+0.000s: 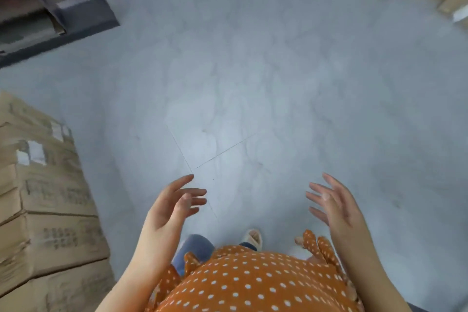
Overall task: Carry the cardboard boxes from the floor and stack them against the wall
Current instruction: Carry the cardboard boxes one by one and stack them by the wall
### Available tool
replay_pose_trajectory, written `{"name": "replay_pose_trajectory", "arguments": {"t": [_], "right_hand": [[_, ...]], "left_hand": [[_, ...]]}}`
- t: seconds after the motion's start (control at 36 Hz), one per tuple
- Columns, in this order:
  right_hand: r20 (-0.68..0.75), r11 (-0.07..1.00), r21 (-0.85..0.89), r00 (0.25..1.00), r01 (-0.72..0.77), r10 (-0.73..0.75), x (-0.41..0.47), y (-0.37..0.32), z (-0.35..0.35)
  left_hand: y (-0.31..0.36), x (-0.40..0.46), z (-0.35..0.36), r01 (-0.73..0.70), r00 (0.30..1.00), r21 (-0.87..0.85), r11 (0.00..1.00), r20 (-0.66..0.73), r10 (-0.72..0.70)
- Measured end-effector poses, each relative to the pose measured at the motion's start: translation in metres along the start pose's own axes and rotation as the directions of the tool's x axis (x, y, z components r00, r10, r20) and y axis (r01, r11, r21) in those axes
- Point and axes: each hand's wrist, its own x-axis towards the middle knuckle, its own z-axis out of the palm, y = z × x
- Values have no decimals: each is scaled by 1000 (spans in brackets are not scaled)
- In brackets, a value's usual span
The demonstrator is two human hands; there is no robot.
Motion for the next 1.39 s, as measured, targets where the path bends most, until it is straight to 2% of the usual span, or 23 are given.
{"name": "replay_pose_trajectory", "arguments": {"t": [0.25,0.42,0.61,0.81,1.06,1.19,1.31,1.39], "right_hand": [[-262,988,104,955,-116,140,26,16,-72],[-439,978,164,878,-131,191,70,13,-109],[-606,960,271,762,-74,230,181,-21,-163],[-676,948,318,693,-31,249,286,-61,-214],[-747,931,359,576,-73,333,368,-56,-309],[-750,927,369,572,-57,334,428,-49,-397],[-767,944,328,578,-17,277,474,-59,-498],[-790,963,271,574,11,216,504,-70,-565]], "left_hand": [[27,79,93,-4,983,160,987,183,-26],[57,141,162,-21,962,172,985,273,-27],[120,256,268,-75,911,160,984,413,2],[188,347,374,-120,842,158,980,540,16],[226,410,511,-153,783,205,967,622,-8],[239,435,605,-163,813,184,969,581,26],[256,446,695,-144,852,122,982,521,60],[275,449,763,-152,849,73,986,519,92]]}}
